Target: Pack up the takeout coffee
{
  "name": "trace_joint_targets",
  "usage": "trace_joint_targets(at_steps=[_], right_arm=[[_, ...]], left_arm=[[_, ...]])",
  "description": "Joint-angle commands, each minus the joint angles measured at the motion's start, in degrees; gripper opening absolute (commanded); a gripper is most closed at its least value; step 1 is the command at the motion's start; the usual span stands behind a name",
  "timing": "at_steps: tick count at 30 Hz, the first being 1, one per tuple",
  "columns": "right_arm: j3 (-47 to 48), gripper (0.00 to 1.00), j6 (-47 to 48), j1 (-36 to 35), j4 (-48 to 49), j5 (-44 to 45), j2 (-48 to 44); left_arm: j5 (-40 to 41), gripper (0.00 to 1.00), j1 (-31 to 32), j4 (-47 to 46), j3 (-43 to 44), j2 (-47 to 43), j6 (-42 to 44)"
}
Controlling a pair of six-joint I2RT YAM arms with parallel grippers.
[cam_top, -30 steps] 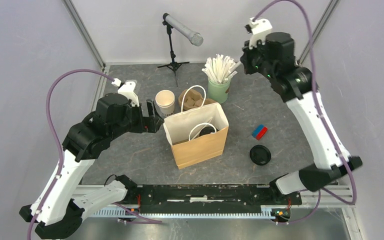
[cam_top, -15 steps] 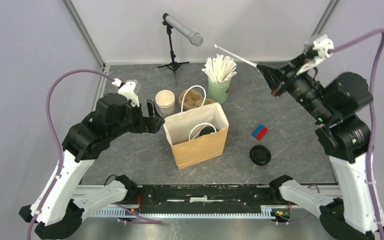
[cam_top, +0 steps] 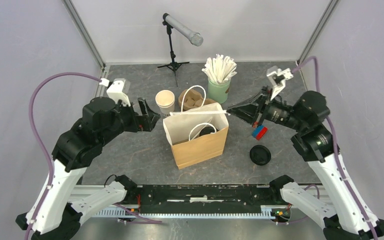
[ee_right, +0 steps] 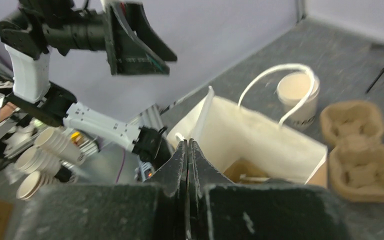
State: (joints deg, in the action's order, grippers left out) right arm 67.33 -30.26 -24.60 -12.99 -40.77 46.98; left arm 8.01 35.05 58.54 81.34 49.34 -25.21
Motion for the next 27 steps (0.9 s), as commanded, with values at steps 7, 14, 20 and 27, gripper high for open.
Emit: trace_joint_targets(at_steps=[7,14,20,27], right_arm=[[0.9,0.00,2.9,0.1,-6.8,-8.6,3.1],[0.5,0.00,5.5,0.1,-7.1,-9.1,7.9],[1.1,0.03,7.6,0.1,-6.5,-8.4,13.5],[7.0,0.10,12.1,0.2,-12.2,-3.5,20.8]], left_arm=[[1.7,1.00,-0.2,-4.4,-1.7,-2.2,-3.8],[2.0,1.00,-0.2,-4.4,-2.4,-2.8,-3.2],[2.0,1.00,-0.2,-4.6,-4.4,-4.0,-3.2],[2.0,1.00,-0.2,-4.8,-6.6,-5.1,-3.3]])
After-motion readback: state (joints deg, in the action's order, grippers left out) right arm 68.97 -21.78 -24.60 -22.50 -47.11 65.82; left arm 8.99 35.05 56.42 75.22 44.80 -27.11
